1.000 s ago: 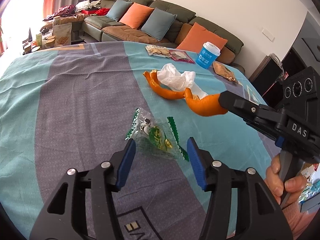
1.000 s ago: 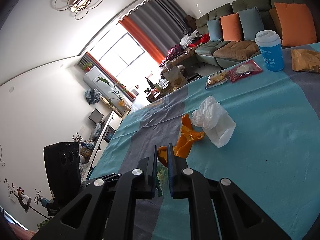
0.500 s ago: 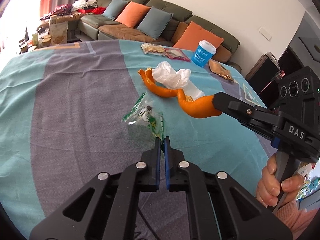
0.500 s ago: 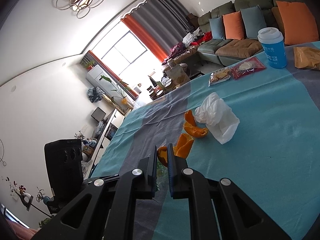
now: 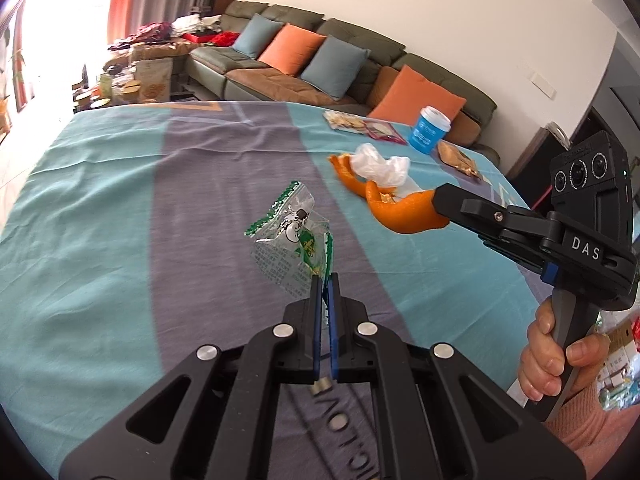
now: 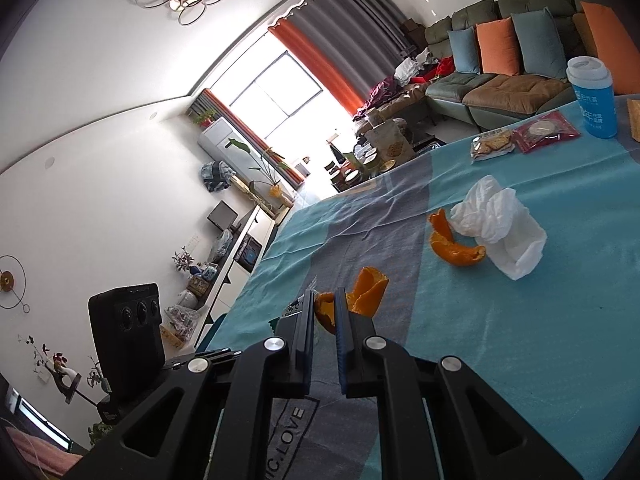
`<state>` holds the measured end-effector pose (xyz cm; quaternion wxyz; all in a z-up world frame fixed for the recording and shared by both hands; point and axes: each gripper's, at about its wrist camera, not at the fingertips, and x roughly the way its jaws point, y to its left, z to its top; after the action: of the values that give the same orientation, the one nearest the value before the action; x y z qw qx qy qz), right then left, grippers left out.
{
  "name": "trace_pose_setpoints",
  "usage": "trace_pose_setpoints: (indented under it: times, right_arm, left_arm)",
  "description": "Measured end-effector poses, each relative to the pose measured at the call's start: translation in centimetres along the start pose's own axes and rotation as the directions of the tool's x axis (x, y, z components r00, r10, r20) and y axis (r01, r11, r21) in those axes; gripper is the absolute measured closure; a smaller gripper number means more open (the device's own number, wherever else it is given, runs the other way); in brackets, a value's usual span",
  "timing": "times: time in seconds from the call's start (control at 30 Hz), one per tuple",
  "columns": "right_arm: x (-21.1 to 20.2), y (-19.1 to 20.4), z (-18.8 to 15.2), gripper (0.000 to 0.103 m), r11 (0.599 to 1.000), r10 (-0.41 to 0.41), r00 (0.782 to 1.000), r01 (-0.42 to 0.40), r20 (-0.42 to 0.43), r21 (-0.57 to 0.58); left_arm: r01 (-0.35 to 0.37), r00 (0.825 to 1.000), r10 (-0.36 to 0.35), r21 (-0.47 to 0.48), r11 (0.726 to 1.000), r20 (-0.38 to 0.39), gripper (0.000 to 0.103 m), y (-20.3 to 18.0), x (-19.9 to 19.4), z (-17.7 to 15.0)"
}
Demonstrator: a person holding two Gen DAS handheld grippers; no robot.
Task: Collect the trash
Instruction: 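Carry the clear wrapper and orange peel over to the teal bin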
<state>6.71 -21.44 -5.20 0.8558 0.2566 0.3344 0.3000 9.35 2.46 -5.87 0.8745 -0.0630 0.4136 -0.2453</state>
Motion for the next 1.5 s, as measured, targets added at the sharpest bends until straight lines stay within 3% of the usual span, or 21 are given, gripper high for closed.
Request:
trace_pose_setpoints:
  times: [0.57, 1.5]
  right_arm:
    - [4.8, 4.6, -0.7, 0.094, 0.991, 0.115, 0.988, -0.121, -0.102, -0.050]
    - [12.3, 11.5, -2.2, 0.094, 0.957, 0.232, 0.935, -0.268, -0.267, -0.108]
  left_arm:
    - [-0.115, 0.991, 0.118, -0.057, 0.992, 0.059, 0.100, 3.8, -6.1, -2.2]
    - [-0.243, 0.956, 0.270, -0.207, 0.948, 0.113, 0.100, 11.3, -13.4, -5.2]
